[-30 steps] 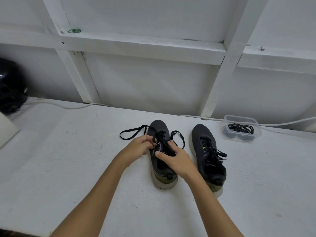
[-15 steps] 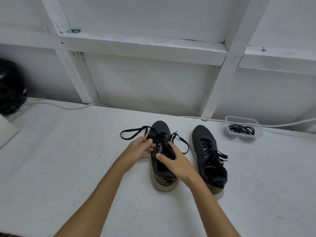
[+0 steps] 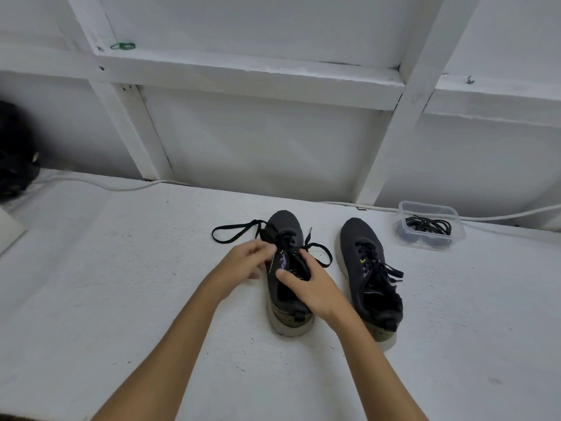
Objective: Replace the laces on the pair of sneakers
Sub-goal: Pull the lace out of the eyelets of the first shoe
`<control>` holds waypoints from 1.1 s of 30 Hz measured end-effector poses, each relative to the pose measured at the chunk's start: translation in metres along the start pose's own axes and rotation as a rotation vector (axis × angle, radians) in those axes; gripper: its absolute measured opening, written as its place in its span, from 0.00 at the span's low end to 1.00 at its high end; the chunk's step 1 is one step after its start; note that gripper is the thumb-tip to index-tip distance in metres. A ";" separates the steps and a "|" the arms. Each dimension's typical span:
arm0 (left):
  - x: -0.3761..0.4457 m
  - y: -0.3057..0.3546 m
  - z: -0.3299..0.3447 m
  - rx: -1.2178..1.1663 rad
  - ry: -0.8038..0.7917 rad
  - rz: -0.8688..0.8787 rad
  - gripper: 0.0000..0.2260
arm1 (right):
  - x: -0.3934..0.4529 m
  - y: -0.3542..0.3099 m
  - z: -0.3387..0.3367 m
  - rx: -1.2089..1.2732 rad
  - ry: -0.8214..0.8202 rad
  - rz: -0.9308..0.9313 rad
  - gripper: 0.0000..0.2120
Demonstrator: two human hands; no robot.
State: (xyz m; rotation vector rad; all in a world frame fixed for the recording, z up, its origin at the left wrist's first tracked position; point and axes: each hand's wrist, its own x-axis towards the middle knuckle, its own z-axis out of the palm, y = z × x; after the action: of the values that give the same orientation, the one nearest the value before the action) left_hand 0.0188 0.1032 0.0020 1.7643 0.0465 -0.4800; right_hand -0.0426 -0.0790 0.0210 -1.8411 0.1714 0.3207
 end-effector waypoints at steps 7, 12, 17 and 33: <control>0.012 -0.001 0.011 -0.043 0.250 0.088 0.04 | 0.002 0.003 0.001 0.004 0.007 0.012 0.12; 0.011 0.002 -0.002 -0.316 0.399 -0.052 0.06 | 0.004 0.008 0.001 -0.006 0.014 0.047 0.17; -0.004 -0.003 0.009 0.024 0.022 -0.003 0.08 | 0.005 0.008 0.003 0.002 0.018 0.037 0.17; -0.003 -0.003 0.020 0.039 0.085 0.060 0.05 | 0.002 0.005 0.002 0.000 -0.002 0.005 0.15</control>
State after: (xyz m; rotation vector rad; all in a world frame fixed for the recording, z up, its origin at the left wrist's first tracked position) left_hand 0.0097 0.0861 -0.0026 1.8188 0.0443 -0.3647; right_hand -0.0425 -0.0788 0.0150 -1.8409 0.1744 0.3262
